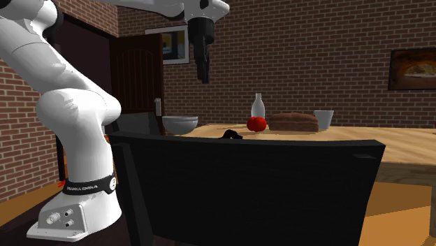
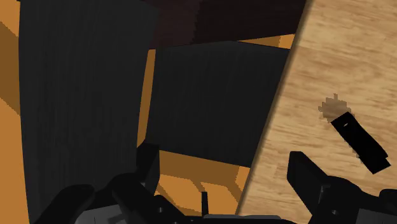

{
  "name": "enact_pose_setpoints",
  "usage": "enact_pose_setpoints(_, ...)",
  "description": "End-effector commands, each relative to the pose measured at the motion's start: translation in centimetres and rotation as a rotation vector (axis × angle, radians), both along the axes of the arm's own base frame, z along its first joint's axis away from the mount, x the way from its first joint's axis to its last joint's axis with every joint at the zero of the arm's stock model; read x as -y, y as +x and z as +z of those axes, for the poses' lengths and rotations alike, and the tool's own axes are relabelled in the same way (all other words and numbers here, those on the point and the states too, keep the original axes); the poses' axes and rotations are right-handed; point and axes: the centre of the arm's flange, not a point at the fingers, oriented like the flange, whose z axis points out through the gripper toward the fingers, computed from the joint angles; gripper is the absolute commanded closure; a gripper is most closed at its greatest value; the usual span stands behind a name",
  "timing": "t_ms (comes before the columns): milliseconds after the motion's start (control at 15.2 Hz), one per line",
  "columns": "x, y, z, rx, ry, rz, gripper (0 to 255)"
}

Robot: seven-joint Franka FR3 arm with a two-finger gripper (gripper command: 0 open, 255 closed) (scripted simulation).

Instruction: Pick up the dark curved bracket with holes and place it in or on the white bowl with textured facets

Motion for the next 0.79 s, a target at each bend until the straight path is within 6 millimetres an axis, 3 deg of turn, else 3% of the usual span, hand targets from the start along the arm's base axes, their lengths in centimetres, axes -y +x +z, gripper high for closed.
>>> enact_pose_setpoints(0, 0.0, 0.0, 0.0, 0.0, 0.0, 0.0, 0)
enact_pose_setpoints(726, -13.7, 5.4, -6.3, -0.028, -0.111, 0.072, 0)
